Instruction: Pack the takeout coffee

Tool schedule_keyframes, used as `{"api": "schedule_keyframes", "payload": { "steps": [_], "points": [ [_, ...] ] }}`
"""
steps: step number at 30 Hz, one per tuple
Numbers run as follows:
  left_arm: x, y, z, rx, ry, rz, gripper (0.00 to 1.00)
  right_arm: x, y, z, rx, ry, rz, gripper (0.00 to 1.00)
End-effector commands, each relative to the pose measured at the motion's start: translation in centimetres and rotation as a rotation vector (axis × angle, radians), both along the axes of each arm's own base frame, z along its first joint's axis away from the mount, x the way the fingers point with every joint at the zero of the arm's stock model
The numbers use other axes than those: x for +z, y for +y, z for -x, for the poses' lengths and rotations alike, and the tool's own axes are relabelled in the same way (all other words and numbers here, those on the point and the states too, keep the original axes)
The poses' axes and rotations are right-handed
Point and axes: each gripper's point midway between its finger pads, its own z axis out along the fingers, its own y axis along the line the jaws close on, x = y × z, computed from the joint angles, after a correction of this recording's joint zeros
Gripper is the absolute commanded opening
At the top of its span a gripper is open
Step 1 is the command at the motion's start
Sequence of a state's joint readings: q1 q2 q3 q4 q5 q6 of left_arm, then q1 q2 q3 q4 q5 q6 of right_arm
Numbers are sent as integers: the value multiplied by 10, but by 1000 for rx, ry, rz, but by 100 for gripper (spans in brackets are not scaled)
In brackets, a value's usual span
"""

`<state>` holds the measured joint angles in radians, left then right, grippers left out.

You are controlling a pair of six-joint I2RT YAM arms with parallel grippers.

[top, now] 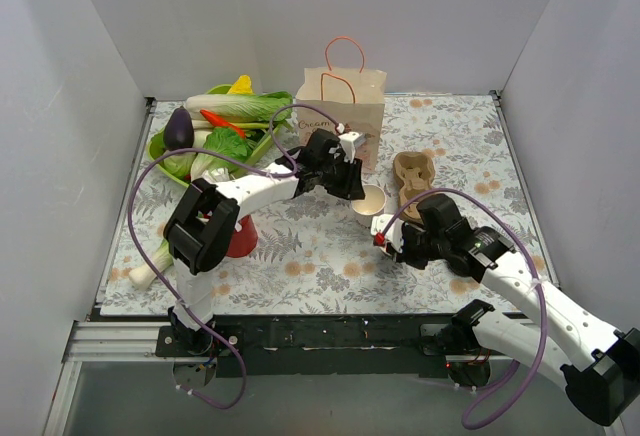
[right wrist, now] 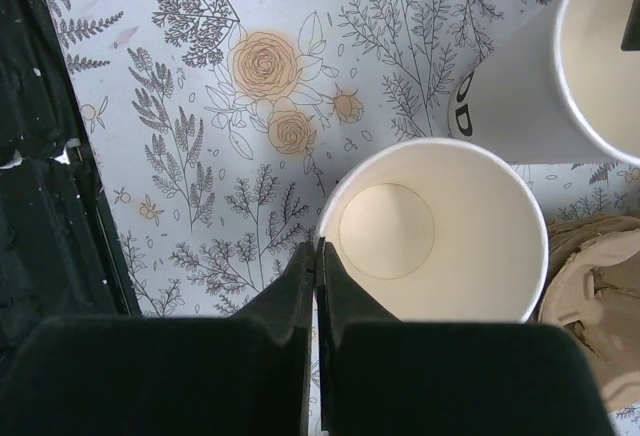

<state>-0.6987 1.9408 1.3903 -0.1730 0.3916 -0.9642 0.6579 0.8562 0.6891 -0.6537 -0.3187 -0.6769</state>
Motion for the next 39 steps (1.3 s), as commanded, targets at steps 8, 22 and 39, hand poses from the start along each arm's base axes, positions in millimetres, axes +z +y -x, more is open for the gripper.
{"api": "schedule_keyframes", "payload": {
  "steps": [8, 22, 39],
  "points": [
    [60, 33, -35, 70, -112, -46, 4, 4, 1, -15, -40, -70, -36, 1],
    [57, 147, -67, 149, -137, -426, 0, 6, 2, -21, -58, -67, -44, 1],
    [88, 191, -107, 189, -145, -244, 0, 11, 1, -32, -88, -69, -41, 1]
  ]
}}
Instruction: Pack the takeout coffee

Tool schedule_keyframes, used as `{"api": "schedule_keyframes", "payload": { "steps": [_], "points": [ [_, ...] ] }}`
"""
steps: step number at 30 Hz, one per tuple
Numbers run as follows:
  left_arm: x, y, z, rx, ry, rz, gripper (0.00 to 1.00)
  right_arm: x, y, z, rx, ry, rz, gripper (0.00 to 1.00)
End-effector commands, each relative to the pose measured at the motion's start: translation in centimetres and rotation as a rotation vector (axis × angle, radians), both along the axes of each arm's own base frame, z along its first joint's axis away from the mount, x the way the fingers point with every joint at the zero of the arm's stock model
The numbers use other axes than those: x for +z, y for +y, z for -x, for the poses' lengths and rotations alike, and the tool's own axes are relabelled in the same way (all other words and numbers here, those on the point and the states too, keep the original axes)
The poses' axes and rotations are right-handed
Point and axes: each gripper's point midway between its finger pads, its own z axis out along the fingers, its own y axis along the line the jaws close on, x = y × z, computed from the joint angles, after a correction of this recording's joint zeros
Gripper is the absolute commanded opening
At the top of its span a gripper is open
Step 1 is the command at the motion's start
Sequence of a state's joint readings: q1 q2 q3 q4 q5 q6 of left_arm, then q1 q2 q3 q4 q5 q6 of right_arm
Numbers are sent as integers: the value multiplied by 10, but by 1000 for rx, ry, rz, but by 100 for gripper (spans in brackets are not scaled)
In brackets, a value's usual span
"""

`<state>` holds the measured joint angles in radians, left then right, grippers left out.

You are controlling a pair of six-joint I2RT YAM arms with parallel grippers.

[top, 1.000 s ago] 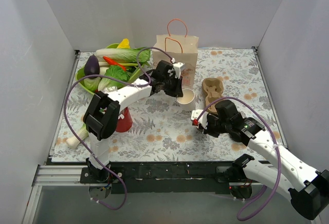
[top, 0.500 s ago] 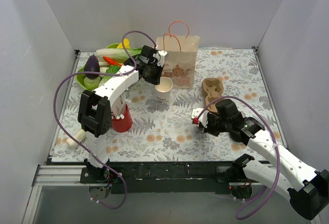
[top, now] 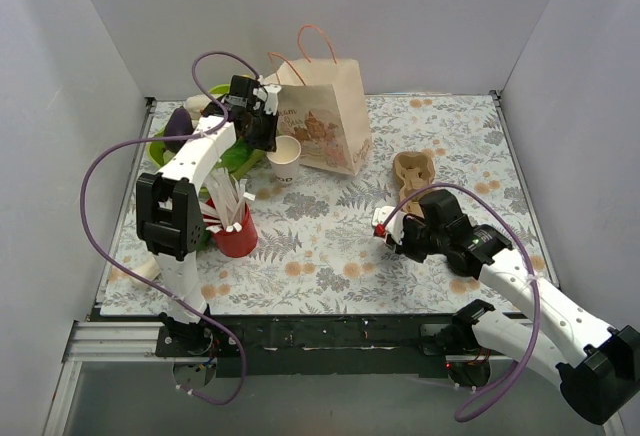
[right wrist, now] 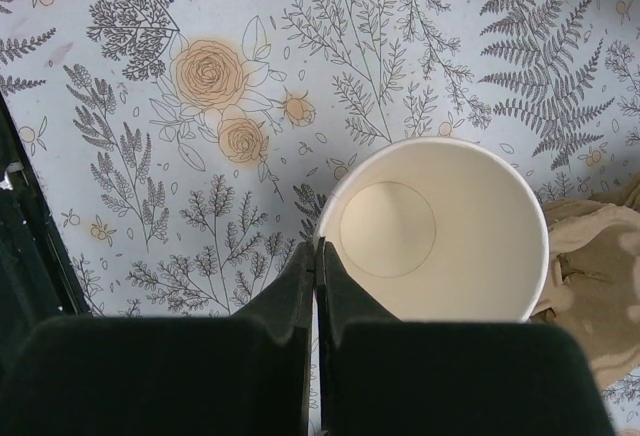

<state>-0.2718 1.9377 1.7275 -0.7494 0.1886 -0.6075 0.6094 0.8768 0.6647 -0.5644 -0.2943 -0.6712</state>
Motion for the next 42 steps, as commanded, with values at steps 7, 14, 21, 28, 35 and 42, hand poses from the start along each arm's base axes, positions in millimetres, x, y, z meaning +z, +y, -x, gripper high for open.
{"api": "schedule_keyframes", "payload": {
  "steps": [7, 14, 21, 28, 35, 42],
  "points": [
    [51, -43, 33, -177, -64, 175, 0, 15, 6, -14, -23, -23, -27, 1],
    [58, -28, 54, -203, -91, 114, 0, 13, 6, -14, -31, -15, -29, 1],
    [39, 10, 19, 7, -154, -51, 0, 16, 9, -17, -26, -20, -34, 1],
    [21, 4, -9, 72, -122, 14, 0, 23, 15, -19, -2, -20, -40, 1],
    [5, 4, -26, 73, -119, -3, 0, 31, 19, -22, 19, -28, -50, 1],
    [-2, 0, -26, 72, -99, 10, 41, 36, 22, -22, 27, -25, -55, 1]
  ]
}}
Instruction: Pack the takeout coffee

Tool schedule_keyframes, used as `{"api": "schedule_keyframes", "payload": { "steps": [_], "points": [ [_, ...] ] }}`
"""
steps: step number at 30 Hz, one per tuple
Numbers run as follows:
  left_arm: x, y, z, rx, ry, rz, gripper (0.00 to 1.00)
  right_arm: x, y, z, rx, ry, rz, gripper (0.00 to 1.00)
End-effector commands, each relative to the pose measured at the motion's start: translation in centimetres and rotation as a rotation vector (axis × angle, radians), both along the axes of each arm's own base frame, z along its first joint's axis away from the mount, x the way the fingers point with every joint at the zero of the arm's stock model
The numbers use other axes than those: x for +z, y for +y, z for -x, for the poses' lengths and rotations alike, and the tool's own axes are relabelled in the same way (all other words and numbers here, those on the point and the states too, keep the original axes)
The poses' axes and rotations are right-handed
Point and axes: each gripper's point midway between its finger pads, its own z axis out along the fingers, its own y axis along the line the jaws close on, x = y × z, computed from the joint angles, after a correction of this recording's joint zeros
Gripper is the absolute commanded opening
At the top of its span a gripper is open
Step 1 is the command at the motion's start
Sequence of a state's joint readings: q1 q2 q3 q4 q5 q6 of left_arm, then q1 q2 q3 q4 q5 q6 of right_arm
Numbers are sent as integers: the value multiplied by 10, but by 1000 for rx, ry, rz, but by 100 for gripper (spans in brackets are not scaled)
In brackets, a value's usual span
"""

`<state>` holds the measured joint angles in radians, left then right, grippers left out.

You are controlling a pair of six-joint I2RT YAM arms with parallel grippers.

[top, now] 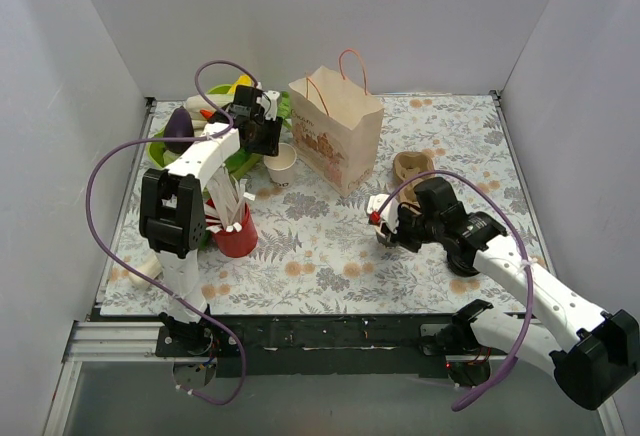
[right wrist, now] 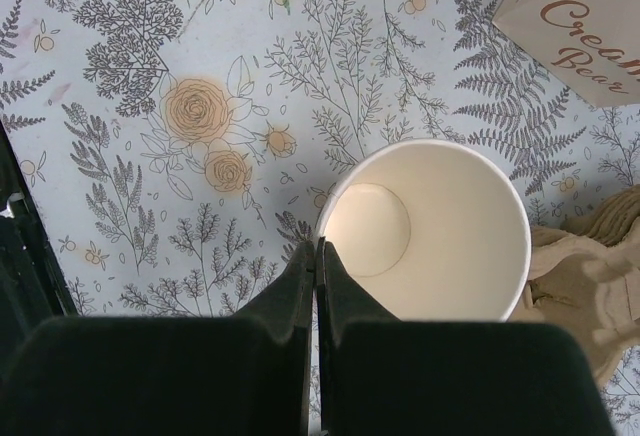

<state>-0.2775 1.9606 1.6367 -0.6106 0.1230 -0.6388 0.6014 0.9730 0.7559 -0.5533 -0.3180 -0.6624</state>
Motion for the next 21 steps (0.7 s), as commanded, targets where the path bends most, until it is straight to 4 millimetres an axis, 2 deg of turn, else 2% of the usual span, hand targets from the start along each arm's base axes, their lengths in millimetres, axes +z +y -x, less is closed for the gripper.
{"api": "schedule_keyframes", "payload": {
  "steps": [1, 2, 5, 9, 10, 12, 16, 21],
  "points": [
    [29, -4, -13, 9, -73, 39, 46, 21, 8, -6, 25, -35, -36, 1],
    [31, -4, -13, 10, -74, 40, 52, 23, 9, -7, 28, -38, -38, 1],
    [44, -3, -11, 17, -93, 44, 60, 25, 14, -4, 57, -41, -45, 1],
    [81, 0, -5, 38, -155, 65, 75, 22, 26, 3, 116, -25, -57, 1],
    [99, 2, -1, 42, -189, 75, 78, 23, 32, 5, 136, -19, -71, 1],
    [108, 9, 2, 77, -215, 67, 83, 24, 38, 7, 159, -16, -84, 1],
    [118, 22, 8, 134, -246, 43, 86, 21, 54, 13, 212, 20, -116, 1],
    [131, 29, 15, 167, -280, 42, 87, 28, 75, 5, 215, 16, -199, 1]
  ]
}}
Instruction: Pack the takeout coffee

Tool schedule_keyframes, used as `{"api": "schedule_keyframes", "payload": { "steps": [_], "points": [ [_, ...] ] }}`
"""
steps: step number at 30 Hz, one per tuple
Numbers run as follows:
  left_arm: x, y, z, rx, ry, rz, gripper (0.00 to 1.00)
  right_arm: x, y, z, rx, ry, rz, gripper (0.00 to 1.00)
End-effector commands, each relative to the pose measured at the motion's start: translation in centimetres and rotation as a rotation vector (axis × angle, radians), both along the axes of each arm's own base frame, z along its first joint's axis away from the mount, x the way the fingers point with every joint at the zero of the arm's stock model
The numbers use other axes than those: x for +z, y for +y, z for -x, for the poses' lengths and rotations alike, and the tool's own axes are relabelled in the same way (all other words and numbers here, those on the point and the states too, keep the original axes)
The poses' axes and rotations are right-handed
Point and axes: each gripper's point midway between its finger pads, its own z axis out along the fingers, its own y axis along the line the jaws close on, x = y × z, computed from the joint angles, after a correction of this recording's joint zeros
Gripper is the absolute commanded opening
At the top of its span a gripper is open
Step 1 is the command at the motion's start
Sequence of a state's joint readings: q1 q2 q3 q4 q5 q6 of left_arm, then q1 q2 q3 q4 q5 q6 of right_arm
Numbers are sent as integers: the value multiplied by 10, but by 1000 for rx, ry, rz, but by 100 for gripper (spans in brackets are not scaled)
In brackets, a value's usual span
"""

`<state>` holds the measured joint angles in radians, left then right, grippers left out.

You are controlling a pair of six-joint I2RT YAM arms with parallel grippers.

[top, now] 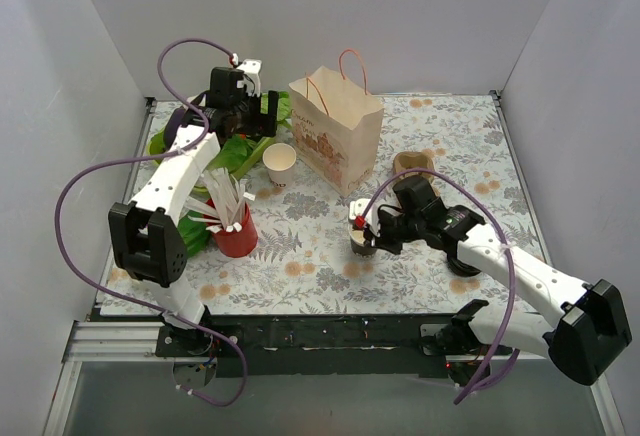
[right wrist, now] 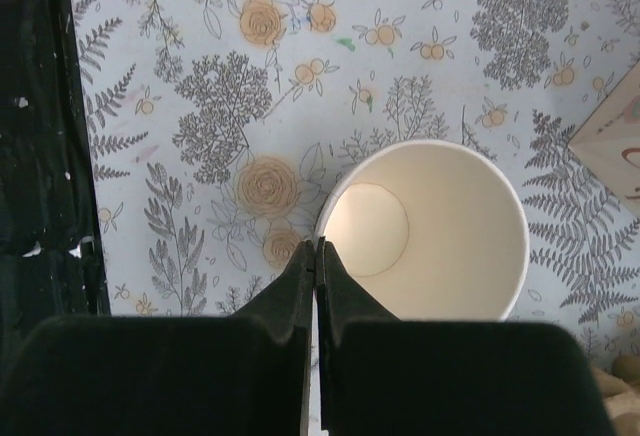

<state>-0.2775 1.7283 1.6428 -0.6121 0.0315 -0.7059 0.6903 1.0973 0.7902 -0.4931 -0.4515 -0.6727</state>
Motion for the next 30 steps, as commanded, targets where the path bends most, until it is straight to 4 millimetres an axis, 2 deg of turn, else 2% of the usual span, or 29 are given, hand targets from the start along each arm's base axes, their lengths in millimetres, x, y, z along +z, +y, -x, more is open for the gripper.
{"api": "schedule_keyframes", "payload": {
  "steps": [1, 5, 7, 8, 11, 12, 13, 14, 15, 16, 18, 19, 20, 22, 24, 25, 26, 28, 30],
  "points": [
    [19, 13, 7, 54, -52, -6, 88, 32, 33, -13, 27, -45, -154, 1],
    [20, 12, 10, 43, -51, -12, 88, 26, 36, -13, 35, -37, -149, 3],
    [24, 9, 11, 31, -57, -7, 88, 25, 32, -15, 16, -33, -127, 17],
    [26, 8, 11, 27, -65, -5, 88, 31, 32, -17, 8, -39, -127, 29],
    [34, 7, 10, 19, -84, -1, 88, 38, 21, -15, -29, -33, -81, 42],
    [38, 2, 11, -9, -87, 19, 89, 47, 17, -15, -43, -39, -76, 44],
    [42, 0, 10, -13, -96, 25, 94, 43, 6, -11, -68, -20, -25, 45],
    [44, -2, 11, -26, -97, 34, 95, 44, -2, -10, -93, -9, 3, 46],
    [48, -4, 11, -34, -105, 40, 95, 57, -8, -11, -118, -26, -2, 46],
    [54, -4, 12, -46, -120, 41, 95, 53, -28, -11, -172, 11, 42, 45],
    [63, -6, 13, -59, -145, 47, 95, 59, -48, -11, -226, 17, 59, 46],
    [66, -6, 13, -67, -156, 46, 95, 61, -67, -18, -280, 11, 87, 46],
    [70, -7, 13, -72, -168, 50, 95, 54, -83, -10, -304, 49, 136, 47],
    [76, -9, 11, -79, -181, 59, 96, 45, -114, -10, -364, 57, 210, 48],
    [73, -13, 11, -92, -171, 71, 96, 28, -139, 4, -393, 120, 300, 51],
    [74, -15, 10, -100, -173, 77, 96, 11, -155, 11, -434, 172, 343, 53],
    [76, -18, 10, -111, -174, 88, 95, 1, -166, 17, -441, 198, 381, 57],
    [75, -24, 9, -133, -164, 110, 95, -14, -189, 22, -508, 256, 425, 59],
    [76, -27, 8, -141, -162, 126, 95, -23, -201, 24, -533, 290, 445, 63]
  ]
}}
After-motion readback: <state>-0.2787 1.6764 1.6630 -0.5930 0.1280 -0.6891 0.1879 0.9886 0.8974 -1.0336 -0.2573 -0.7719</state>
